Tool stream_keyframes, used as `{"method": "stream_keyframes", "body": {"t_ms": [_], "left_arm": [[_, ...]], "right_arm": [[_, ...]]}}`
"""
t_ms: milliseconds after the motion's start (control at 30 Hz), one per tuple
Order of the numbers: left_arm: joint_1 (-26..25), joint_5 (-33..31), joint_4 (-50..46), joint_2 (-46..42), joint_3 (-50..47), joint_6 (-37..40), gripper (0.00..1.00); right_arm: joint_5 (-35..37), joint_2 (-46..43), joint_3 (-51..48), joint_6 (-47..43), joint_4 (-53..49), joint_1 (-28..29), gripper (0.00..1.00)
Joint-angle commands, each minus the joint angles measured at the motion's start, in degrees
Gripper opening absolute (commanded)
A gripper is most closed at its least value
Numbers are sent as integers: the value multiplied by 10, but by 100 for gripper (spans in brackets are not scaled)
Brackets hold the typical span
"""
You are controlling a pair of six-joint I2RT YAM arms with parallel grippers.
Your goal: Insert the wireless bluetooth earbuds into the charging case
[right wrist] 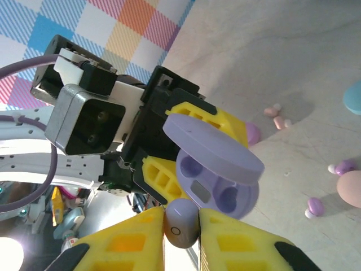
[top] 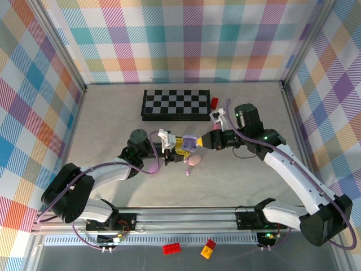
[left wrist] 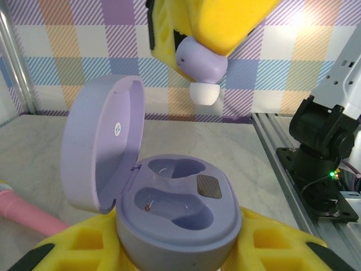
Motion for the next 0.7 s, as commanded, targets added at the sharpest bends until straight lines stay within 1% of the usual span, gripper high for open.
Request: {"method": "stream_keyframes", "body": {"t_ms": [0, 133, 333, 667], "left_arm": [[-7, 19, 1, 7, 23, 11, 29], [-10, 20, 2, 14, 32, 10, 29], [-12, 19, 31, 29, 38, -5, 29], [-13, 19, 24, 20, 39, -5, 29]], "right_arm": [[-36, 10, 9, -8, 21, -2, 18], [-25, 17, 5, -16, 10, -2, 18], [4, 20, -2, -30, -5, -2, 17], [27, 39, 1, -44, -19, -2, 17]]}}
